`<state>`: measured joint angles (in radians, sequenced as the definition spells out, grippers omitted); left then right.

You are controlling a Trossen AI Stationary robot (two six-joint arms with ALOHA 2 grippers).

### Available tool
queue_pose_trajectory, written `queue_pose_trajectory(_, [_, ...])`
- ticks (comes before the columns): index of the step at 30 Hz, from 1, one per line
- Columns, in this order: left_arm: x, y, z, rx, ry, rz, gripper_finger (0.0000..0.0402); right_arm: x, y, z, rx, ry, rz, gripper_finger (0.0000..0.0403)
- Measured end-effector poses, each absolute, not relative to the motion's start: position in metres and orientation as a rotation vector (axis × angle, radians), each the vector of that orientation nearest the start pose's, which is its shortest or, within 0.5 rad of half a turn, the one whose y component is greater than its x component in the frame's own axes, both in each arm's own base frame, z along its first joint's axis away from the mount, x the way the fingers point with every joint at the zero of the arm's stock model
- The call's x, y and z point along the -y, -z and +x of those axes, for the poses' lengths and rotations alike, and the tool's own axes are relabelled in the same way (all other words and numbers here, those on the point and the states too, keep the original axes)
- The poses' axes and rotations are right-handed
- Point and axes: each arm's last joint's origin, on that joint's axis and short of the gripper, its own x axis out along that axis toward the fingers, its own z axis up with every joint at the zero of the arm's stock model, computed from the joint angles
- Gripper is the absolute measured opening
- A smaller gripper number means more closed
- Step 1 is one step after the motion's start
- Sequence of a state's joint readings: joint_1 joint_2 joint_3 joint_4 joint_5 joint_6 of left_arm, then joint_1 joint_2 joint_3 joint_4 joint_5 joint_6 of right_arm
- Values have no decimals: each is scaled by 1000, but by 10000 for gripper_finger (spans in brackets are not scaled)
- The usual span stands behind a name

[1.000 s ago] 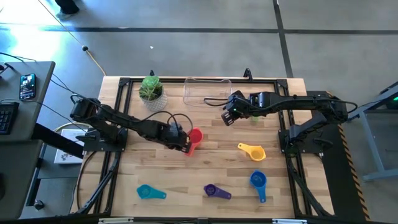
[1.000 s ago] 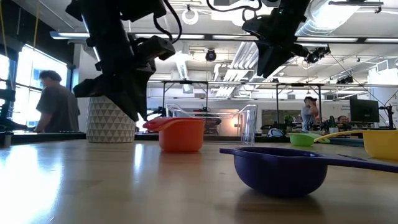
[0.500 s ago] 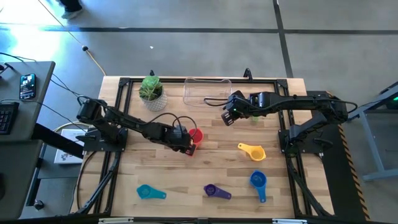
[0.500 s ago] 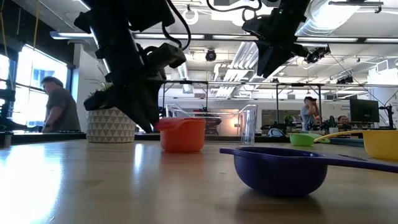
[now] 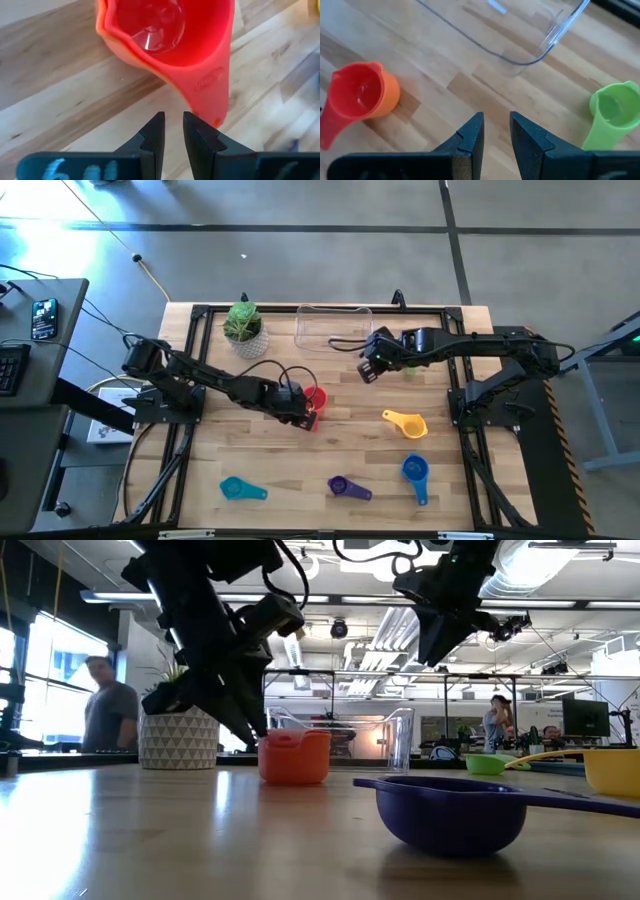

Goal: Nest measuring cups in basket
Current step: Stack the red measuring cup on top of the orange measuring cup, then stack the blue measuring cup on top of the red measuring cup

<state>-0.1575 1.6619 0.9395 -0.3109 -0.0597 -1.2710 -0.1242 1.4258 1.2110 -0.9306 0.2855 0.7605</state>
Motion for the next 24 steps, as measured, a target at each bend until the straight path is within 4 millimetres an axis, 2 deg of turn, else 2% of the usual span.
queue_pose_trajectory(5, [49, -179, 310, -901, -523, -1030, 60, 40, -283, 270, -977, 730, 608, 85])
queue_pose_trajectory(13, [46, -217, 293, -816, -465, -999, 60, 34, -281, 268, -1066, 626, 685, 85])
queue_pose_trajectory(24, [34, -265, 257, -724, -367, -788, 60, -5, -279, 265, -1079, 729, 928, 85])
